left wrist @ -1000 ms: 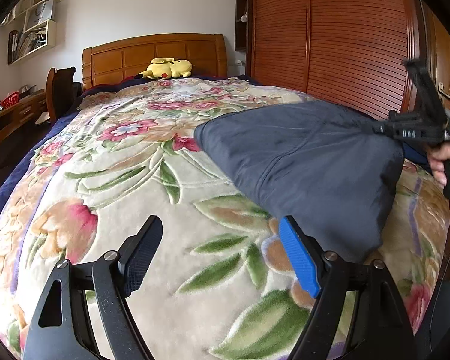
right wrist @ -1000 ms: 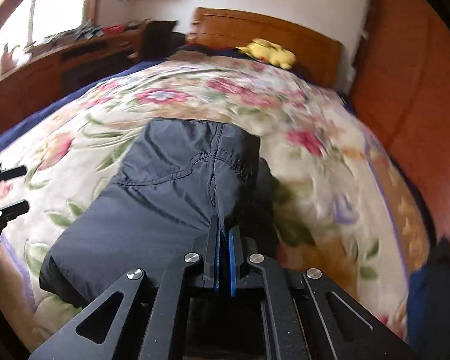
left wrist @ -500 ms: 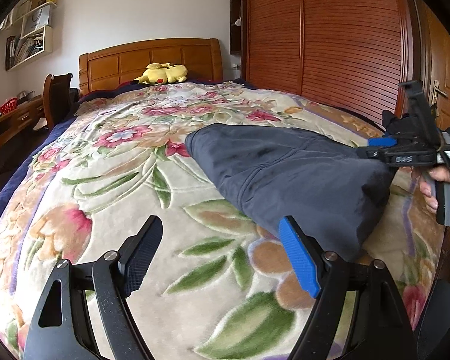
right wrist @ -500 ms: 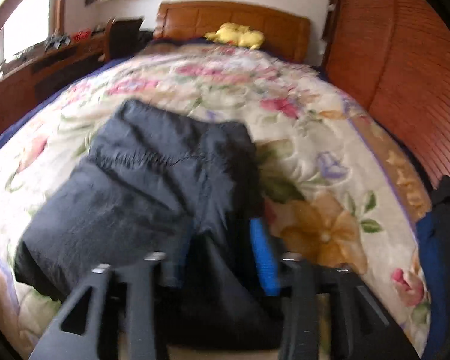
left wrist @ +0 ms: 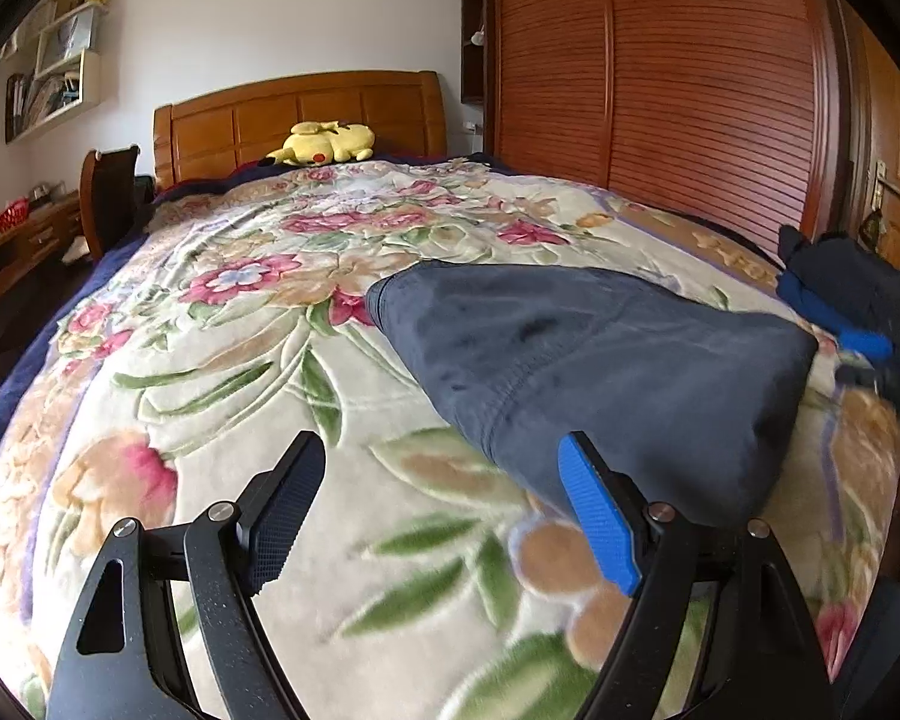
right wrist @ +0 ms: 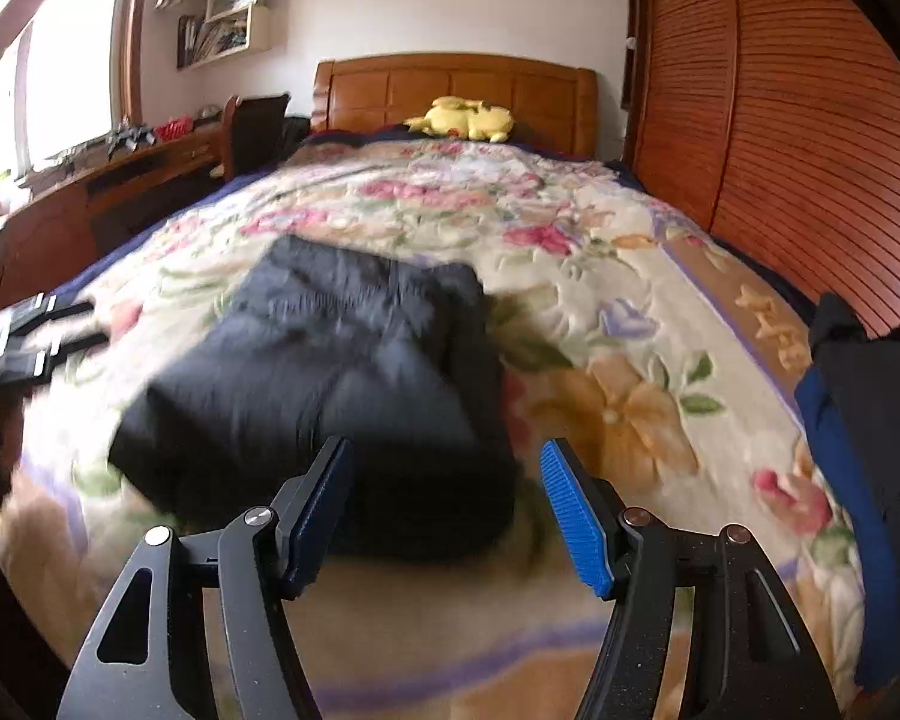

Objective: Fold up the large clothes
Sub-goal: 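Close the left gripper on the jacket bundle while the right gripper grips its other side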

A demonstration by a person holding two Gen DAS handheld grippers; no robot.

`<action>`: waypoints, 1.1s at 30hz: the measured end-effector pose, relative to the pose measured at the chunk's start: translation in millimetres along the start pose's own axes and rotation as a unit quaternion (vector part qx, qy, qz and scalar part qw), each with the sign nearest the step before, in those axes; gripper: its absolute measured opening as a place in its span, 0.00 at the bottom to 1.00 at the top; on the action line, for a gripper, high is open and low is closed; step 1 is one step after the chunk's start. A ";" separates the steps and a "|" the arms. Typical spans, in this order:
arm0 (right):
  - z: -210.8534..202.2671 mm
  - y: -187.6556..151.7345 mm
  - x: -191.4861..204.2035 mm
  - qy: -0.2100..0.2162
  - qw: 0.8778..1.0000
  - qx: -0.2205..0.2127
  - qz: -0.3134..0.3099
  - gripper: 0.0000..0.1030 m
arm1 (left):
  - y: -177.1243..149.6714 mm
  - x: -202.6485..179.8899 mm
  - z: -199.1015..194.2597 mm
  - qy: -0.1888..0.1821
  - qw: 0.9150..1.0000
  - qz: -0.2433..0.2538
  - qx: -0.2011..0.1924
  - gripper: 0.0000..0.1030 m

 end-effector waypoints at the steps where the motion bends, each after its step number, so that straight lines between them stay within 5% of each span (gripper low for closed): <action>1: 0.5 -3.4 -2.4 -0.002 1.000 0.003 0.001 0.65 | 3.7 2.0 5.7 0.002 1.000 0.001 0.003 0.79; 13: 74.1 -8.9 -15.5 0.037 0.996 0.034 0.068 0.65 | 43.5 29.3 84.3 0.017 0.999 -0.019 0.028 0.79; 33: 85.9 -14.5 -14.1 0.037 0.996 0.016 0.078 0.65 | 65.2 18.3 205.1 -0.011 0.996 -0.026 0.086 0.79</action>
Point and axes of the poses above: each gripper's, at about its wrist camera, not at the fingertips, and z roughly the way its jaws point, x to its left, y to its top, the point moved 7 cm from there along z, roughly the way its jaws point, and after that the axes turned 5 degrees about y, right-handed, at the moved point
